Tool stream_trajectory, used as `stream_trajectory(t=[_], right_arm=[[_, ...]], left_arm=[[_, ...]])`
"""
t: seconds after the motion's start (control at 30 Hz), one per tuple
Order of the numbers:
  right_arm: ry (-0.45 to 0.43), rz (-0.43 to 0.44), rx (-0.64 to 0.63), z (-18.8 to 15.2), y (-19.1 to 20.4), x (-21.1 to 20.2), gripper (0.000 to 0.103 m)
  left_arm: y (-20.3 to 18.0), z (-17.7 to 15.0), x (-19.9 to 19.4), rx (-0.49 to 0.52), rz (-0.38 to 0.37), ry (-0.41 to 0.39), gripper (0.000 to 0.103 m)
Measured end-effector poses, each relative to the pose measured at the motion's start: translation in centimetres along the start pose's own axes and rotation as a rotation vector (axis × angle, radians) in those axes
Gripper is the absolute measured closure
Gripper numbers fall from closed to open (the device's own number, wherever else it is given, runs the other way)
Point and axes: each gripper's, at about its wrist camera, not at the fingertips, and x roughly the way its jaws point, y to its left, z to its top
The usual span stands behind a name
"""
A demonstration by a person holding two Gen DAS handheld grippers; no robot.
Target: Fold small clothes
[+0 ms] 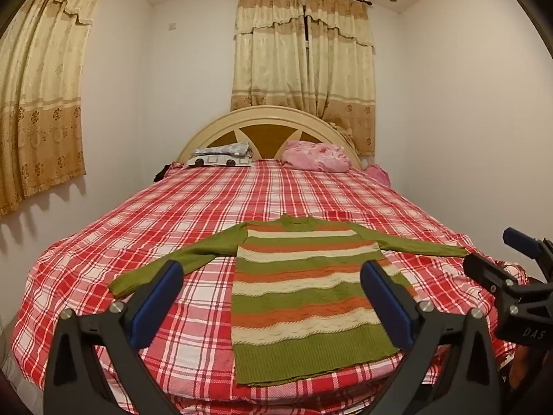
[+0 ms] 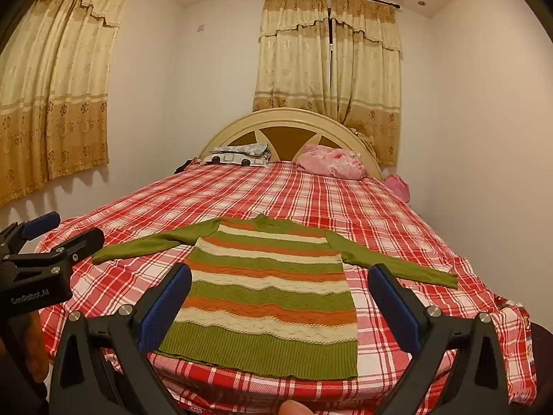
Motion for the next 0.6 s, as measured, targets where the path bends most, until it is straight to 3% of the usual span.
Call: stream_trajectory(t=[0.6], right_arm=[[0.002,-0.001,-0.009,-0.77,-0.3,0.78,0.001]], left_arm=[[0.28,0.28,-0.3,0.007,0.018,-0.017,0.0]])
